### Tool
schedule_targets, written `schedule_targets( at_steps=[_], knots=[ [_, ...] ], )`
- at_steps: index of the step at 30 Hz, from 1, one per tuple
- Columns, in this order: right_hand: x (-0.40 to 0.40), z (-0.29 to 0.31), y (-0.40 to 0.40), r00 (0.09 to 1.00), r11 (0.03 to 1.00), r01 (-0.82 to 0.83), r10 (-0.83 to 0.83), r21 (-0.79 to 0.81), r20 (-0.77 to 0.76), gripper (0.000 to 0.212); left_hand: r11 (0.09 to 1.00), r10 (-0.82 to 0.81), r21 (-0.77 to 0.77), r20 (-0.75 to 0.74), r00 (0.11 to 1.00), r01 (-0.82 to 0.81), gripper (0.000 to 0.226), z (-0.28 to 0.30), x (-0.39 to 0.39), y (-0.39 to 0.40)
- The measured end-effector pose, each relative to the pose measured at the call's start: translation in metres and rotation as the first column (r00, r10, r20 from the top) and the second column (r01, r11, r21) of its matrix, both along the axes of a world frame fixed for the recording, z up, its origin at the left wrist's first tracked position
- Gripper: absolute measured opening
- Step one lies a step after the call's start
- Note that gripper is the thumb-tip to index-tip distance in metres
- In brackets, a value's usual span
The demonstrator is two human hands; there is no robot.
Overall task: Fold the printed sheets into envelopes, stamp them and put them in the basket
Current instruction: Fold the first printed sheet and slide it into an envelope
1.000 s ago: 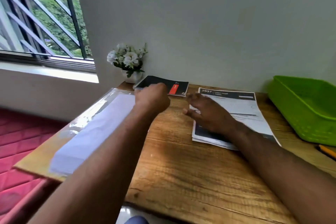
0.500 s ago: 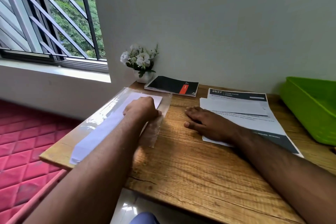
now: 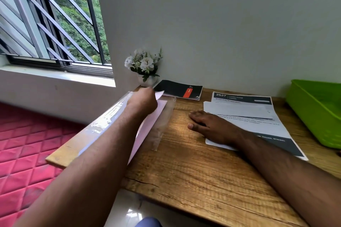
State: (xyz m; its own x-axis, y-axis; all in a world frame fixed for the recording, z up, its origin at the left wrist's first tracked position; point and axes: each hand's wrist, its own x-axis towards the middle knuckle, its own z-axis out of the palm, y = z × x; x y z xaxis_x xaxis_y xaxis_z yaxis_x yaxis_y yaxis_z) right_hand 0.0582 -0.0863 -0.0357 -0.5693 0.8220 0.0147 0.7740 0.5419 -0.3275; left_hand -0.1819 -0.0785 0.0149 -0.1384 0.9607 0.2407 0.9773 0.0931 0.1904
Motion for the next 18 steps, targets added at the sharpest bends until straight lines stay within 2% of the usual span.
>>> schedule_targets(
  at_steps=[2,4,6,8,10,11,13,14,16,18],
  knots=[
    [0.002,0.003,-0.002,0.988,0.999,0.041,-0.042,-0.005,-0.150,0.070,0.997,0.001,0.073,0.040,0.999,-0.004,0.010,0.026,0.006,-0.006],
    [0.005,0.009,-0.001,0.913,0.994,0.110,-0.111,-0.025,-0.394,0.063,0.983,-0.026,0.186,0.085,0.996,0.010,0.012,0.062,0.016,-0.013],
    [0.008,0.015,0.002,0.772,0.988,0.108,-0.151,-0.107,-0.618,0.062,0.944,-0.087,0.327,0.145,0.986,0.036,0.015,0.100,0.028,-0.020],
    [0.010,0.022,0.003,0.563,0.974,-0.019,-0.177,-0.226,-0.807,0.059,0.882,-0.230,0.464,0.270,0.935,0.083,0.022,0.131,0.044,-0.023],
    [0.014,0.032,0.002,0.308,0.927,-0.179,-0.267,-0.331,-0.913,0.070,0.791,-0.408,0.606,0.426,0.807,0.081,0.029,0.146,0.058,-0.020],
    [0.019,0.037,0.002,0.220,0.909,-0.229,-0.299,-0.347,-0.928,0.068,0.749,-0.459,0.661,0.471,0.753,0.043,0.032,0.146,0.064,-0.014],
    [0.029,0.045,-0.001,0.118,0.901,-0.240,-0.342,-0.361,-0.932,0.056,0.726,-0.425,0.678,0.572,0.702,-0.113,0.034,0.130,0.076,0.005],
    [0.034,0.046,-0.001,0.069,0.906,-0.204,-0.365,-0.372,-0.928,0.052,0.731,-0.399,0.651,0.651,0.645,-0.205,0.030,0.115,0.082,0.016],
    [0.046,0.047,0.003,-0.020,0.905,-0.106,-0.416,-0.411,-0.909,0.042,0.763,-0.371,0.549,0.804,0.465,-0.341,0.024,0.080,0.091,0.037],
    [0.058,0.046,0.008,-0.073,0.885,-0.085,-0.463,-0.457,-0.883,0.030,0.783,-0.350,0.436,0.898,0.265,-0.444,0.024,0.047,0.098,0.054]
  ],
)
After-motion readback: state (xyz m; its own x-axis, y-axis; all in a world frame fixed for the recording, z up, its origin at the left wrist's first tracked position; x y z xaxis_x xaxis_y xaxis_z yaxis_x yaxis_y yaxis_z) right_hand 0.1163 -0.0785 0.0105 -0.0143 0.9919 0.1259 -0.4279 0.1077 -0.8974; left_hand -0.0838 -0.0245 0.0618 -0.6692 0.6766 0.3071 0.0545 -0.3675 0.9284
